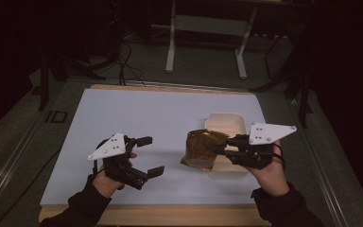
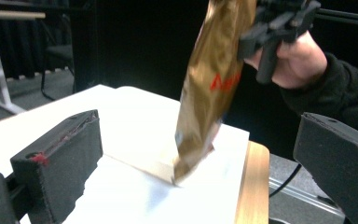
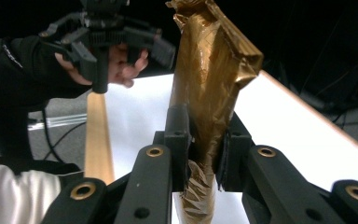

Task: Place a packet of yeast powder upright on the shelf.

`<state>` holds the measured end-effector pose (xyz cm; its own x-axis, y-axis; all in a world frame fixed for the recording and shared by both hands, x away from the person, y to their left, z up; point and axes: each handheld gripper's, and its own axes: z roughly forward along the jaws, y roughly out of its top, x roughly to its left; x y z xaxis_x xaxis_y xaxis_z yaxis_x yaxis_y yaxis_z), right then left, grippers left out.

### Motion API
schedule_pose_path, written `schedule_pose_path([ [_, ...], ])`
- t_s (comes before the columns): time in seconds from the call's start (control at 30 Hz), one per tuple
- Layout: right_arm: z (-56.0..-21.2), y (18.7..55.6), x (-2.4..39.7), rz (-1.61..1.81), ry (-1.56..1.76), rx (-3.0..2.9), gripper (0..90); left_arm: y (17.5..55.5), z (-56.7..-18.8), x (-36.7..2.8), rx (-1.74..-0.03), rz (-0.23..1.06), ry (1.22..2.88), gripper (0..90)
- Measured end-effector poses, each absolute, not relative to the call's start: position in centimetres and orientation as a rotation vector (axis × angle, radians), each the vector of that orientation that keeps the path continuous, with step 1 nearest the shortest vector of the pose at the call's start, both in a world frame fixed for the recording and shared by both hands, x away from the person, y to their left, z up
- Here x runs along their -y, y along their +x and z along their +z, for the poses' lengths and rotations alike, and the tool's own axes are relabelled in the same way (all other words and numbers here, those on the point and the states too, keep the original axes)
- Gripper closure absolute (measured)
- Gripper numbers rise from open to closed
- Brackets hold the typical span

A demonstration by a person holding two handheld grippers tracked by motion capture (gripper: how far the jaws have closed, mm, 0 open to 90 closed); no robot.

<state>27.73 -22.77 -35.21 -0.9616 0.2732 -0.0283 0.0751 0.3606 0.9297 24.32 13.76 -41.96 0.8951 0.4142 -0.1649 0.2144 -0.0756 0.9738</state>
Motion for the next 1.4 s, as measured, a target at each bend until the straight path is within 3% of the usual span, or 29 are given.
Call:
schedule_pose_path([
  [0.43, -34.2, 30.9, 24.8, 1.563, 0.309, -2.405, 77.8, 24.1, -46.3, -15.2, -0.496, 0.215, 1.707, 1.8],
  [0.9, -33.5, 35.1, 28.4, 1.5, 0.335, -2.311, 78.1, 24.4, -48.3, -15.7, -0.538, 0.256, 1.717, 1.8],
  [1.4, -36.7, 39.8, 28.2, 1.41, 0.388, -2.364, 78.2, 24.5, -48.7, -15.8, -0.562, 0.223, 1.697, 1.8],
])
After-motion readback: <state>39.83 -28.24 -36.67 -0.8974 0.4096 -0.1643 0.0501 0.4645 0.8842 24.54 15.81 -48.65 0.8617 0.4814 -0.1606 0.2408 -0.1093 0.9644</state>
